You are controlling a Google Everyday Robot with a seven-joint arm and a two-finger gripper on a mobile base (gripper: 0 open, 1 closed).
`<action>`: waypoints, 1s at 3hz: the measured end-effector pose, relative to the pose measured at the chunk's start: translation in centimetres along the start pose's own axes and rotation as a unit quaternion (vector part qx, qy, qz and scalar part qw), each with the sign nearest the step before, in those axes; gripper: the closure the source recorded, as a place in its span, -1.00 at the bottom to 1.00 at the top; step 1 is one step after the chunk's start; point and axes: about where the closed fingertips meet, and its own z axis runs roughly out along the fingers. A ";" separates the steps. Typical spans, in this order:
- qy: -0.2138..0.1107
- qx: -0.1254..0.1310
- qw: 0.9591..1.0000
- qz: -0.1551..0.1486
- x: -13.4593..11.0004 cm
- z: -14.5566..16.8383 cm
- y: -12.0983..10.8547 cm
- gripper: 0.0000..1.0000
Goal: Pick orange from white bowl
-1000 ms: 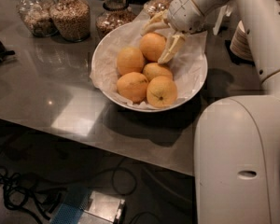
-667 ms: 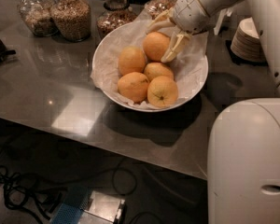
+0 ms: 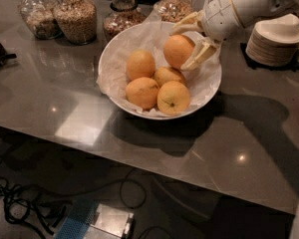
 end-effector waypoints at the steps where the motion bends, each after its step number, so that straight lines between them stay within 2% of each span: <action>1: -0.019 0.065 0.997 -0.026 -4.8 -3.1 1.2 1.00; 2: -0.038 0.125 0.989 -0.065 -10.7 -6.4 2.5 1.00; 3: -0.069 0.158 0.979 -0.110 -16.8 -9.0 3.9 1.00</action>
Offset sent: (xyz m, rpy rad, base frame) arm -0.1548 0.0203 0.1507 0.2774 -0.3937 -0.0164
